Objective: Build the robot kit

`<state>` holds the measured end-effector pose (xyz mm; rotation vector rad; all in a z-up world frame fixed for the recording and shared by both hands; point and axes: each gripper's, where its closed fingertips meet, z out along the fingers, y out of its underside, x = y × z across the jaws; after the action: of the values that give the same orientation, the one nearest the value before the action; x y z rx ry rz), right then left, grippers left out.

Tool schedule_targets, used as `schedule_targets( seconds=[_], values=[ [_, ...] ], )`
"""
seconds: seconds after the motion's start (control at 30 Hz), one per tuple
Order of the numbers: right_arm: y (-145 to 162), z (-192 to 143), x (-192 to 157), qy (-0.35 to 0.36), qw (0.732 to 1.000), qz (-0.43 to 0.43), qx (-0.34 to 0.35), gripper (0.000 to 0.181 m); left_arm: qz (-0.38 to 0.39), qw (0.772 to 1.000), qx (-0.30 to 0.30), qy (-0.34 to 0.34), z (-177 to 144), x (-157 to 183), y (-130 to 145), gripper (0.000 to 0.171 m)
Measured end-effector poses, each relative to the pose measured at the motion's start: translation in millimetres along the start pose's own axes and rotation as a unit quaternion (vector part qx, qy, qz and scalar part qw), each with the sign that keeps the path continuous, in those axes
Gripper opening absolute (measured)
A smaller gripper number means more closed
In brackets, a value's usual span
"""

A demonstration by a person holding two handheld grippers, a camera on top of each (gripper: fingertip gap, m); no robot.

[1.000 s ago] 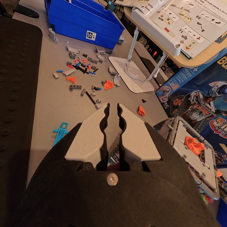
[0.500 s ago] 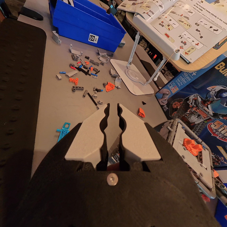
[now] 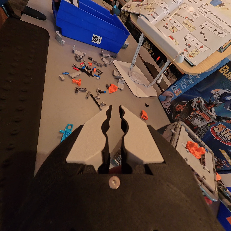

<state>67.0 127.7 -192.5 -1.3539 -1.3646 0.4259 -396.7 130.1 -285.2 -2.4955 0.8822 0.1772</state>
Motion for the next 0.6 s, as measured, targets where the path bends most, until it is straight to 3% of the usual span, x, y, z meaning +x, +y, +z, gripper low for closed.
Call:
schedule_targets(
  seconds=[0.33,0.6],
  values=[
    [0,-1,-1,-0.001,1.0,-0.001,0.0,0.01,0.011,0.999,-0.002,0.037,1,14,3,0.004],
    [-1,-1,-1,-0.003,1.0,-0.001,0.003,0.011,0.001,1.0,0.014,0.025,-5,7,6,0.017]
  ],
)
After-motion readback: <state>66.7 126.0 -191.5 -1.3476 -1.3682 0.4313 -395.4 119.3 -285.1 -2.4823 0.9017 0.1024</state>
